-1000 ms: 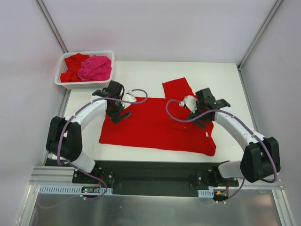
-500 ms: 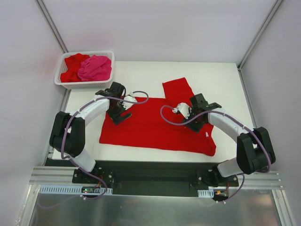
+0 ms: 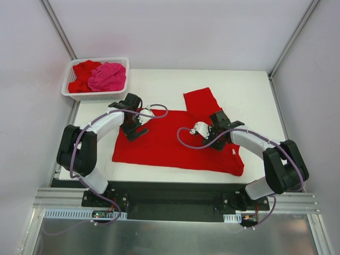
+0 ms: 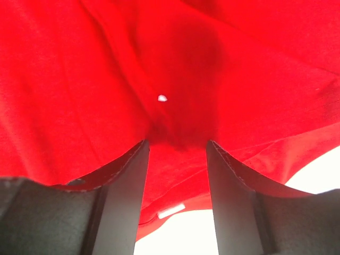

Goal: Fold and stack the t-shirts
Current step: Fold the flattened tshirt in 1/3 of the way

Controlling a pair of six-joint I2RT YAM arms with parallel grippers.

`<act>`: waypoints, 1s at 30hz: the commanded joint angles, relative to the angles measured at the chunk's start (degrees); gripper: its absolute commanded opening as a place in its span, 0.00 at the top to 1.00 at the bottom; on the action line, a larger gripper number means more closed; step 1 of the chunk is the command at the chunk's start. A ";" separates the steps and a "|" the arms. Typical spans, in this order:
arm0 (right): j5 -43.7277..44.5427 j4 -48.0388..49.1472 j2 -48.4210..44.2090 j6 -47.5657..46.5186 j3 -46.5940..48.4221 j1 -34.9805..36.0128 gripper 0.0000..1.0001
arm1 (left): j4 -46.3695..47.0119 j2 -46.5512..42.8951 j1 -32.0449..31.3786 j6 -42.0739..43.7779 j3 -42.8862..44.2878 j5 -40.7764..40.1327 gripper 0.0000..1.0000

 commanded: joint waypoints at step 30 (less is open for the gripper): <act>4.59 -4.28 0.66 -2.22 8.32 3.84 0.79 | -0.30 2.84 -1.61 0.27 2.39 -0.65 0.08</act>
